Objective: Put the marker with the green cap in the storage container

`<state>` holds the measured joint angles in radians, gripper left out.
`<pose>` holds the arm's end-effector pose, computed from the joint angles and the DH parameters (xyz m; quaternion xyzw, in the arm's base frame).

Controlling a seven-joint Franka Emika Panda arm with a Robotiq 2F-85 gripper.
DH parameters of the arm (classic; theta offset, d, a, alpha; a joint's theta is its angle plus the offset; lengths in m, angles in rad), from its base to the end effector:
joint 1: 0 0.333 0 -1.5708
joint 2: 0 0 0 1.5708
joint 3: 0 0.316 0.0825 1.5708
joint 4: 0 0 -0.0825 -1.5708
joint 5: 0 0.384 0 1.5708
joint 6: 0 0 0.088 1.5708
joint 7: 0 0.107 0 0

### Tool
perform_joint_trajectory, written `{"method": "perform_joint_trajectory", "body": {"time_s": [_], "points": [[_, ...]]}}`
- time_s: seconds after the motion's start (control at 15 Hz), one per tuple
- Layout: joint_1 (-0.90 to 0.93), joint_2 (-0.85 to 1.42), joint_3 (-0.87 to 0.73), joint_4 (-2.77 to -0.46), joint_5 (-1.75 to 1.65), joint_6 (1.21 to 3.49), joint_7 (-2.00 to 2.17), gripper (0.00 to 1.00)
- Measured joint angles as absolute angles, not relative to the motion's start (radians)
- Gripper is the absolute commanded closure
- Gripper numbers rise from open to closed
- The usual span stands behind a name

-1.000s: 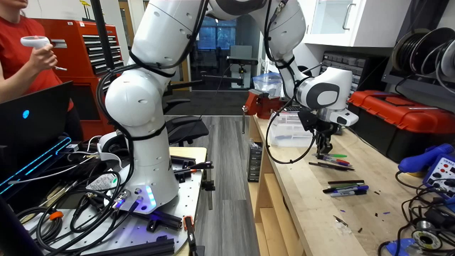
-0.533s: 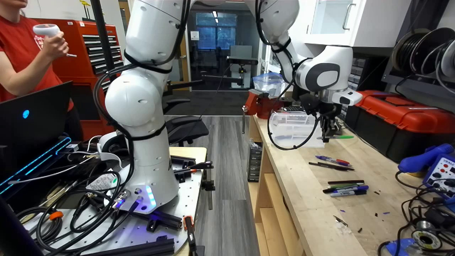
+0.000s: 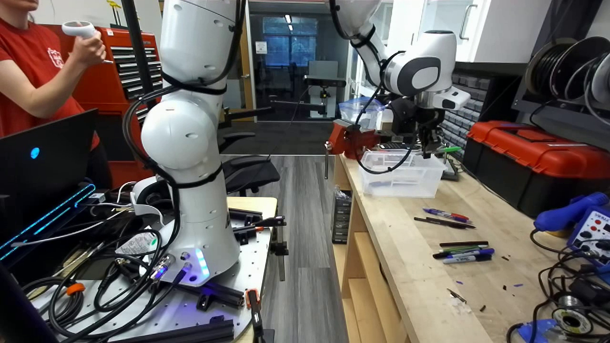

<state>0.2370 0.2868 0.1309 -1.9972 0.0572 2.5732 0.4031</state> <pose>0.5874 0.2213 0.3478 -0.9878 0.0443 -0.1205 0.0884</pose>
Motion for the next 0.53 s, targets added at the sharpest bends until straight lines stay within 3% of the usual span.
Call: {"method": "perform_joint_trajectory", "body": {"time_s": [0.53], "points": [[0.257,0.246,0.238,-1.997,0.146,2.544,0.369,0.97]]}}
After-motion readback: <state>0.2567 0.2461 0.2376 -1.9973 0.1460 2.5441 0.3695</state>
